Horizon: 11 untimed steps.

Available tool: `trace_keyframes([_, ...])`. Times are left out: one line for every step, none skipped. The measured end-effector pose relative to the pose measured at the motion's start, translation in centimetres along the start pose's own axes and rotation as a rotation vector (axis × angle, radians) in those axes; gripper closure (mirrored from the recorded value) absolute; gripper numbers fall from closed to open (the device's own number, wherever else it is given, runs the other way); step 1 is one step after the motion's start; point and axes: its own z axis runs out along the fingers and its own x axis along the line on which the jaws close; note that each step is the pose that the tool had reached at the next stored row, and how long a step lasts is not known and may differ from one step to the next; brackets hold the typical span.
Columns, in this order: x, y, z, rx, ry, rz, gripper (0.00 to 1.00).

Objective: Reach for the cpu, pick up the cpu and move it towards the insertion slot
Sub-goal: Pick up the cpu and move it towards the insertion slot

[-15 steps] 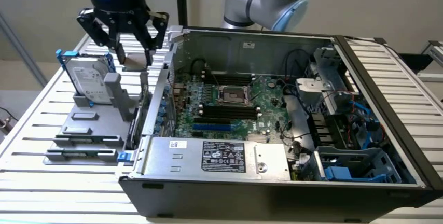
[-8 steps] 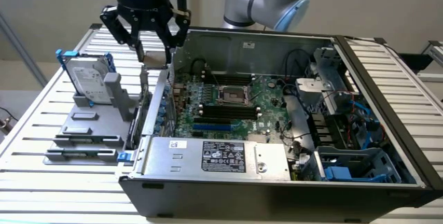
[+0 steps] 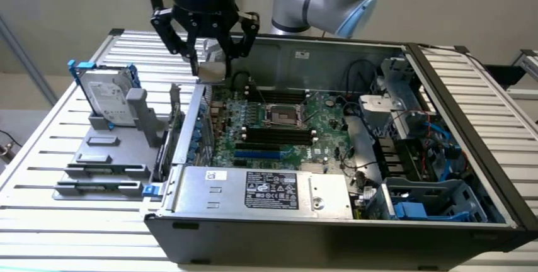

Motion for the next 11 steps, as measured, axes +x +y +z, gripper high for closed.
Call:
trace_keyframes([-0.5, -0.01, 0.01, -0.0001, 0.0, 0.0, 0.46])
trace_keyframes([-0.9, -0.02, 0.02, -0.0002, 0.0, 0.0, 0.46])
trace_keyframes([-1.4, -0.02, 0.05, -0.0001, 0.0, 0.0, 0.46])
trace_keyframes([-1.8, -0.01, 0.08, -0.0002, 0.0001, 0.0, 0.46])
trace_keyframes([-2.3, 0.01, 0.13, -0.0003, 0.0, 0.0, 0.46])
trace_keyframes([-2.7, 0.07, 0.2, -0.0002, 0.0001, 0.0, 0.46])
trace_keyframes([-3.2, 0.22, 0.29, -0.0002, 0.0, 0.0, 0.46])
trace_keyframes([-3.7, 0.38, 0.39, -0.0003, 0.0, 0.0, 0.46])
trace_keyframes([-4.1, 0.54, 0.48, -0.0002, 0.0, 0.0, 0.46])
trace_keyframes([-4.5, 0.72, 0.57, -0.0002, 0.0001, 0.0, 0.46])
trace_keyframes([-5.0, 0.93, 0.65, -0.0002, 0.0, 0.0, 0.46])
